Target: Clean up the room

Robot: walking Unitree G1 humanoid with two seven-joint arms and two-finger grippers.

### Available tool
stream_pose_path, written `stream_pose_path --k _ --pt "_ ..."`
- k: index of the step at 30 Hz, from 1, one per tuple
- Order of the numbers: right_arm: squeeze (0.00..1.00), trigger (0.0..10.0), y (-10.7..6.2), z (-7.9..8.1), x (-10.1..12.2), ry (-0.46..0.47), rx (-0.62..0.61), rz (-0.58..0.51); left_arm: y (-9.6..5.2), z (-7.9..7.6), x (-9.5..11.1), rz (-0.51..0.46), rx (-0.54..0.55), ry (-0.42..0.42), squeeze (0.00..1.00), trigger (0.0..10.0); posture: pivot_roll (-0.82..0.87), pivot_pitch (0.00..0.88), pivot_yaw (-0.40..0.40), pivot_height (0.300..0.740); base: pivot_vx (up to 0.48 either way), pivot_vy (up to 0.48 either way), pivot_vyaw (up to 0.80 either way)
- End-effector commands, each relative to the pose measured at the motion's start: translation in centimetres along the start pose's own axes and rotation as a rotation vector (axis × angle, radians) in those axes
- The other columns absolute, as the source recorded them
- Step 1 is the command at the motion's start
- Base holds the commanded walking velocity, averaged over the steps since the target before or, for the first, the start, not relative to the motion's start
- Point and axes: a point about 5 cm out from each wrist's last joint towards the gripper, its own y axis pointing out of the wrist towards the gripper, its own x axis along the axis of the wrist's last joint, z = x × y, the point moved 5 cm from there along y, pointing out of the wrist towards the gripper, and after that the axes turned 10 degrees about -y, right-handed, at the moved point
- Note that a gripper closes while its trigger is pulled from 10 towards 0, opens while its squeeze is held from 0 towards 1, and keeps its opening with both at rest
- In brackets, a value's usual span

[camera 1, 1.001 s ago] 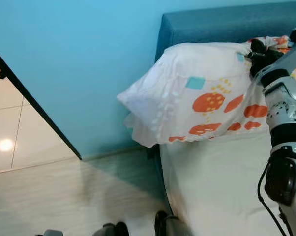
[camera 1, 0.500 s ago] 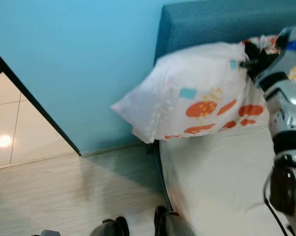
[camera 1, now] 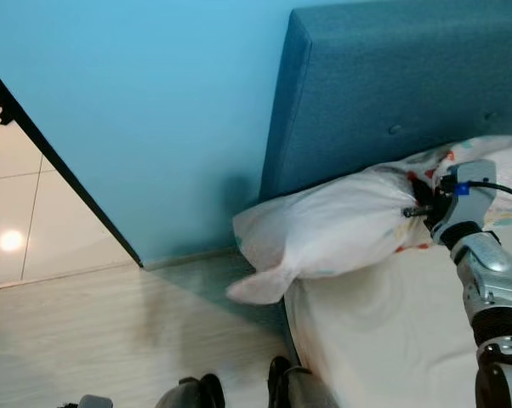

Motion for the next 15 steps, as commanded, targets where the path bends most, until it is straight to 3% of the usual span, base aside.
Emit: stream_pose_path --k 1,2,4,6,7,8,9,10,11,12,13,14,15 --pt "0.00 0.0 -1.0 -0.5 -1.4 -0.047 -0.010 0.050 -0.6 0.2 -2.1 0.067 0.013 -0.014 0.00 10.0 0.10 0.316 -0.041 0.740 0.000 0.000 0.00" --pt "0.00 0.0 -2.0 -0.7 -3.2 -0.065 -0.019 0.125 -0.5 0.1 -1.9 0.066 0.017 -0.022 0.00 10.0 0.10 0.307 -0.045 0.740 0.000 0.000 0.00" --pt "0.00 0.0 -2.0 -0.7 -3.2 -0.065 -0.019 0.125 -0.5 0.1 -1.9 0.066 0.017 -0.022 0.00 10.0 0.10 0.307 -0.045 0.740 0.000 0.000 0.00" --pt "0.00 0.0 -5.1 -1.3 -8.0 -0.085 -0.072 0.338 -0.2 -0.2 -1.5 0.063 0.018 -0.034 0.00 10.0 0.08 0.282 -0.048 0.740 0.000 0.000 0.00" --pt "0.00 0.0 -5.1 -1.3 -8.0 -0.085 -0.072 0.338 -0.2 -0.2 -1.5 0.063 0.018 -0.034 0.00 10.0 0.08 0.282 -0.048 0.740 0.000 0.000 0.00" --pt "0.00 0.0 -7.4 -1.5 -11.1 -0.076 -0.121 0.472 0.0 -0.5 -1.3 0.064 0.013 -0.037 0.00 10.0 0.07 0.271 -0.047 0.740 0.000 0.000 0.00" --pt "0.00 0.0 -7.4 -1.5 -11.1 -0.076 -0.121 0.472 0.0 -0.5 -1.3 0.064 0.013 -0.037 0.00 10.0 0.07 0.271 -0.047 0.740 0.000 0.000 0.00" --pt "0.00 0.0 -9.1 -1.5 -12.9 -0.072 -0.152 0.556 0.2 -0.8 -1.2 0.065 0.010 -0.038 0.00 10.0 0.07 0.271 -0.047 0.740 0.000 0.000 0.00" --pt "0.00 0.0 -9.1 -1.5 -12.9 -0.072 -0.152 0.556 0.2 -0.8 -1.2 0.065 0.010 -0.038 0.00 10.0 0.07 0.271 -0.047 0.740 0.000 0.000 0.00" --pt "0.00 0.0 -11.4 -1.0 -15.2 -0.024 -0.196 0.658 0.3 -1.1 -1.1 0.067 0.005 -0.039 0.00 10.0 0.06 0.255 -0.045 0.740 0.000 0.000 0.00" --pt "0.00 0.0 -11.4 -1.0 -15.2 -0.024 -0.196 0.658 0.3 -1.1 -1.1 0.067 0.005 -0.039 0.00 10.0 0.06 0.255 -0.045 0.740 0.000 0.000 0.00" --pt "0.00 0.0 -13.3 -0.4 -17.0 0.034 -0.242 0.741 0.5 -1.3 -0.9 0.068 0.001 -0.039 0.00 10.0 0.06 0.245 -0.043 0.740 0.000 0.000 0.00" --pt "0.00 0.0 -13.3 -0.4 -17.0 0.034 -0.242 0.741 0.5 -1.3 -0.9 0.068 0.001 -0.039 0.00 10.0 0.06 0.245 -0.043 0.740 0.000 0.000 0.00"
